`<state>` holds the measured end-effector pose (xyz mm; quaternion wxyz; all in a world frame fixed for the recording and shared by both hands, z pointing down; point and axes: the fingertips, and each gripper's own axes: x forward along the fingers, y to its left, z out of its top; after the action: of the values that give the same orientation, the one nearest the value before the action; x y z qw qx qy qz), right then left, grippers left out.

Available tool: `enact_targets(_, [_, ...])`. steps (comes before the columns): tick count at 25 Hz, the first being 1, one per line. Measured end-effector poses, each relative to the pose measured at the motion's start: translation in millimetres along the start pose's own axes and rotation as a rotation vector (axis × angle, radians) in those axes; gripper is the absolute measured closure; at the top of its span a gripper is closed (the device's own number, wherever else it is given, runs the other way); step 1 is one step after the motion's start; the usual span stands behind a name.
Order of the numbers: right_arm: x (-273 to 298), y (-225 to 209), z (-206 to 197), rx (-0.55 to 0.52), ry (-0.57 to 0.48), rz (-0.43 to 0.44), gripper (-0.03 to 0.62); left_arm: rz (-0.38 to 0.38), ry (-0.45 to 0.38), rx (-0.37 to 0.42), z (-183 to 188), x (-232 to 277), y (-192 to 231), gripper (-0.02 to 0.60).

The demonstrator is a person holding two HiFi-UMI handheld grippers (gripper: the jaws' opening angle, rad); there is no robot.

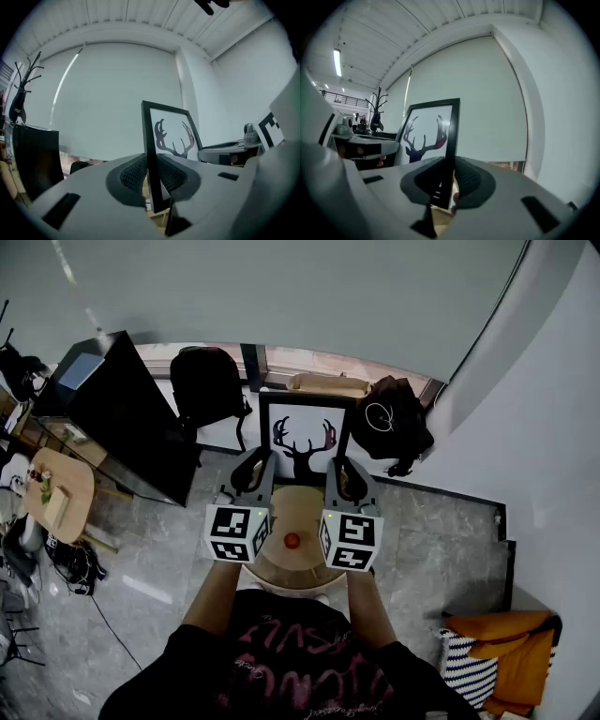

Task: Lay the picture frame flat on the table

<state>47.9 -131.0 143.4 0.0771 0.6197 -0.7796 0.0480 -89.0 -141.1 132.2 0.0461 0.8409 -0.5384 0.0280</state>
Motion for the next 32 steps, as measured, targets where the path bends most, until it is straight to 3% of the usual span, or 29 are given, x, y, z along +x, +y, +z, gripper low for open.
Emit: enact_targets(32, [-20,22,-1,-0.015,-0.009,0.007,0.513,0.003,-0.007,0.003,1,-30,4,0.509])
